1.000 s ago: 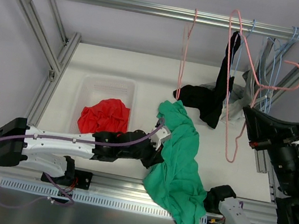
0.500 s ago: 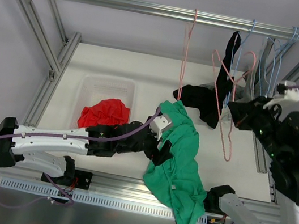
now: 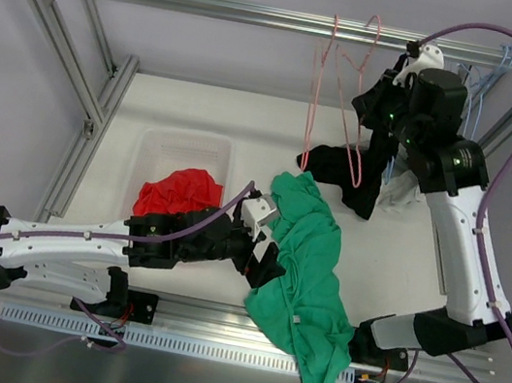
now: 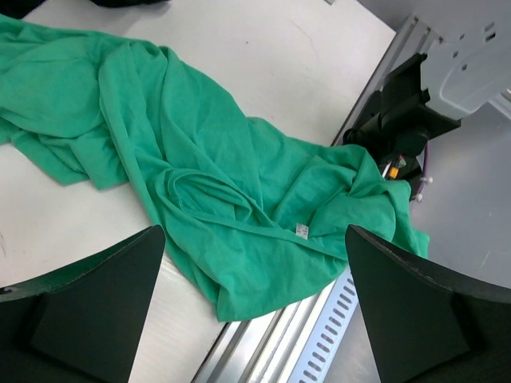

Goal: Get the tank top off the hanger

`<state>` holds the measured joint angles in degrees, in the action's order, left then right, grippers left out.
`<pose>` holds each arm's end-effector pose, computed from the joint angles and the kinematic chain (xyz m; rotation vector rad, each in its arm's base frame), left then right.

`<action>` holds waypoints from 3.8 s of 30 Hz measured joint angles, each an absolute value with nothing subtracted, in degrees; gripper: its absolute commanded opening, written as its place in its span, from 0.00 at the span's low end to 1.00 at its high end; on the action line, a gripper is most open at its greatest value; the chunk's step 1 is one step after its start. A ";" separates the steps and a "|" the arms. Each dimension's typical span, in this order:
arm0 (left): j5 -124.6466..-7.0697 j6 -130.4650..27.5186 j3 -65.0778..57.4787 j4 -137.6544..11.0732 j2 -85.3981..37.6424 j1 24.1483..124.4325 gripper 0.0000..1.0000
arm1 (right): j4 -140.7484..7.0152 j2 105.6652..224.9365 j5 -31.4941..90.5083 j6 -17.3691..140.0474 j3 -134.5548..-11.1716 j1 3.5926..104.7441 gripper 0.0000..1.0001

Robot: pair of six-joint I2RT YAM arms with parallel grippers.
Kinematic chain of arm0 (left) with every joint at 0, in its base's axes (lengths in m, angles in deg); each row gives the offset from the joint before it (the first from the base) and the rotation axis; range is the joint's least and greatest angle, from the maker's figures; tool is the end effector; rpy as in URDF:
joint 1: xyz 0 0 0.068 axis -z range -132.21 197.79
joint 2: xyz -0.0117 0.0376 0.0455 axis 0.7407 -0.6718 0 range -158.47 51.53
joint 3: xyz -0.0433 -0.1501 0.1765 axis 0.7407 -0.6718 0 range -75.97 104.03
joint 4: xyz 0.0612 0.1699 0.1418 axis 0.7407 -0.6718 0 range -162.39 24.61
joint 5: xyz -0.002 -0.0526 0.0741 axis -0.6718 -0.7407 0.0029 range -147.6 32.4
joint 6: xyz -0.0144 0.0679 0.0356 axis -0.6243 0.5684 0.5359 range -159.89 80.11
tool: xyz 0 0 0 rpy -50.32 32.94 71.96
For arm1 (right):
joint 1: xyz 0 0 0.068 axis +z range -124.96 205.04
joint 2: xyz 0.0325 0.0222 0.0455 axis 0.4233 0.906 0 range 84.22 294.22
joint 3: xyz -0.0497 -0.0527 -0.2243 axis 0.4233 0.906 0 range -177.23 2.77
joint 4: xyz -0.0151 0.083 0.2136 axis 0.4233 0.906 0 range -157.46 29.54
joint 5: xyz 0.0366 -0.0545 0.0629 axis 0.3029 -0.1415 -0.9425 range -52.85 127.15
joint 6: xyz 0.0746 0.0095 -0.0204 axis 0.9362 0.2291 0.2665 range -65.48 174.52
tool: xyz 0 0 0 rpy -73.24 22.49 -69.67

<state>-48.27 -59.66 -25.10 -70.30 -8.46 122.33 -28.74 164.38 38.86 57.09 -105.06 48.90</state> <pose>0.0799 -0.2480 0.3007 0.7787 1.7704 -0.9979 0.2553 0.1107 0.4597 -0.3063 1.7470 0.3081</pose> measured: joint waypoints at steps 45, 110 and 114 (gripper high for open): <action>-49.78 -60.19 -14.12 -72.09 -36.09 122.49 0.99 | -27.19 138.57 45.95 52.24 -93.28 51.11 0.99; -29.37 -51.71 36.15 -112.09 -24.76 77.70 0.00 | -19.30 109.91 40.00 49.16 -79.09 51.00 0.99; -35.29 -52.80 33.04 -112.24 -24.81 70.23 0.00 | -19.45 110.48 39.24 49.18 -78.37 51.00 0.99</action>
